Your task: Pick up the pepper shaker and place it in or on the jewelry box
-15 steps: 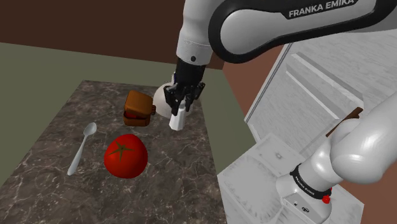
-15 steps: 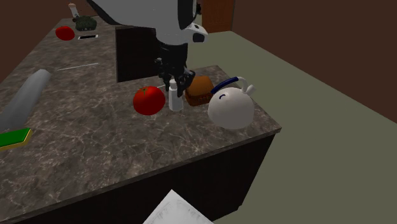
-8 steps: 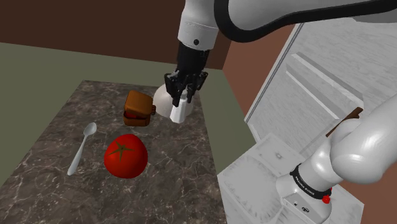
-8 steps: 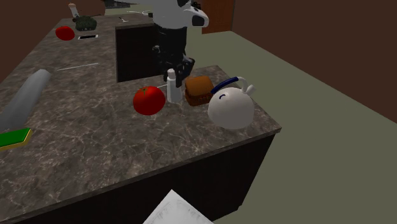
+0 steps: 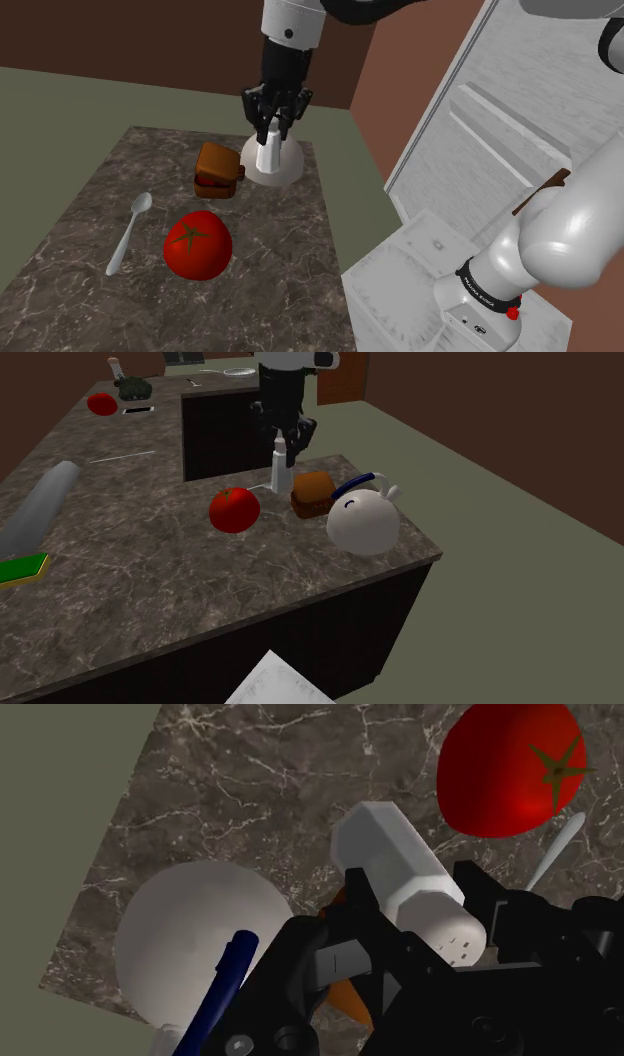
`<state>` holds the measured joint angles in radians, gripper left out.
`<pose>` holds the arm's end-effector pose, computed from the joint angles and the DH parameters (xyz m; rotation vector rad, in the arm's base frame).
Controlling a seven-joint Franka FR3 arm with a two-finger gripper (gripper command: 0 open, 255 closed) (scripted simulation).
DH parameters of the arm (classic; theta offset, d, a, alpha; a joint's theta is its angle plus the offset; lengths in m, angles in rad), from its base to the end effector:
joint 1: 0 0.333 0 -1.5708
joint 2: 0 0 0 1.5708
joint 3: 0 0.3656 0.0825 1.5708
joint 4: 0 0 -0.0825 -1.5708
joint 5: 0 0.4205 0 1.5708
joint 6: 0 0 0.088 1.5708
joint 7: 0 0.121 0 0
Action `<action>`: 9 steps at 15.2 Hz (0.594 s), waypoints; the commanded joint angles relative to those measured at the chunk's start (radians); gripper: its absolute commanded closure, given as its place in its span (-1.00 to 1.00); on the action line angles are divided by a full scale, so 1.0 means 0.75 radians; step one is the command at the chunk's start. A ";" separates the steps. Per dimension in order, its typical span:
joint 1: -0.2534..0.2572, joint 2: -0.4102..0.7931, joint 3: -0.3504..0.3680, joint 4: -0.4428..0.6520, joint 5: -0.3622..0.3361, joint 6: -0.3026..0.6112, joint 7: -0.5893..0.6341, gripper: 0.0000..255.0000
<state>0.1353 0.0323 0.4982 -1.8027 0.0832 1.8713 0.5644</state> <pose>0.4919 0.3662 0.5506 -3.0393 -0.0692 0.0315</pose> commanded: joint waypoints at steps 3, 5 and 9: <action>0.018 0.223 -0.005 0.284 -0.111 -0.085 0.032 1.00; 0.042 0.347 -0.013 0.453 -0.167 -0.143 0.044 1.00; 0.128 0.630 -0.043 0.883 -0.278 -0.307 0.051 1.00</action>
<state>0.2157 0.4507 0.4724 -1.2199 -0.1047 1.6697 0.6035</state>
